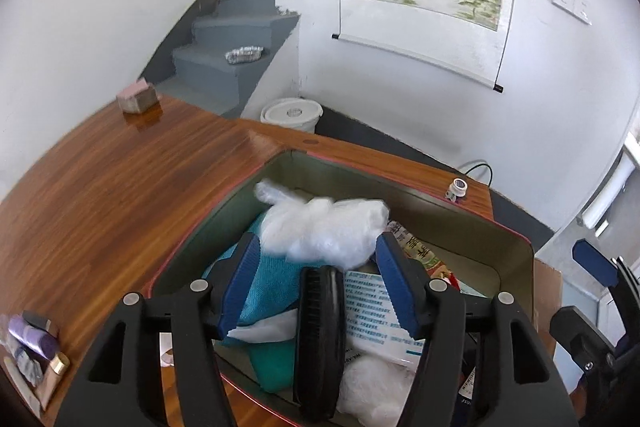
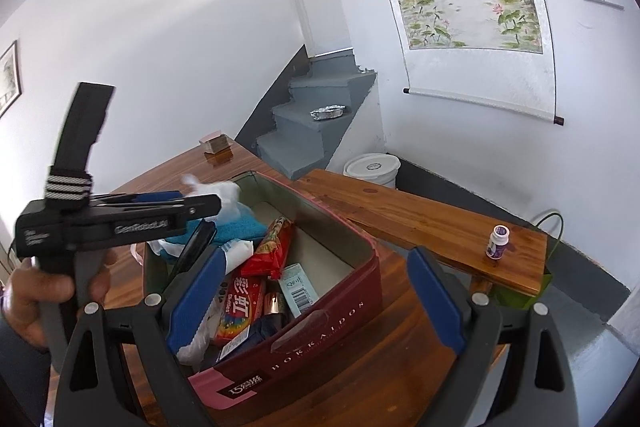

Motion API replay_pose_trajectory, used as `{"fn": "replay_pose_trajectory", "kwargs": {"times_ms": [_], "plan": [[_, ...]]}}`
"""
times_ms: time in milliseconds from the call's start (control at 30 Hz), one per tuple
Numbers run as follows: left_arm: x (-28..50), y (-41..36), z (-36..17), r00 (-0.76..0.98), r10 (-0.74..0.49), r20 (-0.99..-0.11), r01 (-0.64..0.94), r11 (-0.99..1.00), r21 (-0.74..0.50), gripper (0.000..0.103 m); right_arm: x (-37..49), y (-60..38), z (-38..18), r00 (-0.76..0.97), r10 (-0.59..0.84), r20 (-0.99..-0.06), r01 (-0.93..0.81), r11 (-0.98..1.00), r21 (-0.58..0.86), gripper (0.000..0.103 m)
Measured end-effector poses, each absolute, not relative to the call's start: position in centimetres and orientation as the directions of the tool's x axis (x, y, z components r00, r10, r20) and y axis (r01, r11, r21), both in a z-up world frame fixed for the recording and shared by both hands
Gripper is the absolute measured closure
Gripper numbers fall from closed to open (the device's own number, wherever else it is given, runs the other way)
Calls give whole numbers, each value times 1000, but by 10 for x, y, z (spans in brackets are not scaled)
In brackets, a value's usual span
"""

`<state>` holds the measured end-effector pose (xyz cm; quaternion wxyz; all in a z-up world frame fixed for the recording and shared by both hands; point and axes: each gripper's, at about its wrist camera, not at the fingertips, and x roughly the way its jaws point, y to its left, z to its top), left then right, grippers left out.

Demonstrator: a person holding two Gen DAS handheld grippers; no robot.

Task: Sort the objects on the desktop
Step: 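Move both open tools back over the remaining items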

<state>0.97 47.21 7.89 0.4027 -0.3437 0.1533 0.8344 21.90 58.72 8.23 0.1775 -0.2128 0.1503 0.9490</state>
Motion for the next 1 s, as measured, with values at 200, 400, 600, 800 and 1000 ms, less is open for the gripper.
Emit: {"fn": "replay_pose_trajectory", "kwargs": {"times_ms": [200, 400, 600, 800, 1000], "plan": [[2, 453, 76, -425, 570, -704, -753, -654, -75, 39, 213, 585, 79, -847, 256, -466, -393, -892, 224, 9], [-2, 425, 82, -462, 560, -688, -712, -696, -88, 39, 209, 573, 82, -856, 233, -462, -368, -902, 227, 9], [-9, 394, 77, -521, 498, -693, -655, -754, -50, 39, 203, 553, 90, -872, 197, -448, -321, -921, 219, 9], [-24, 346, 75, -575, 434, -694, -572, -820, -39, 39, 188, 520, 92, -883, 135, -449, -247, -948, 201, 9], [-39, 277, 72, -645, 325, -692, -438, -899, -14, 39, 173, 484, 91, -889, 50, -456, -156, -967, 199, 8]]}}
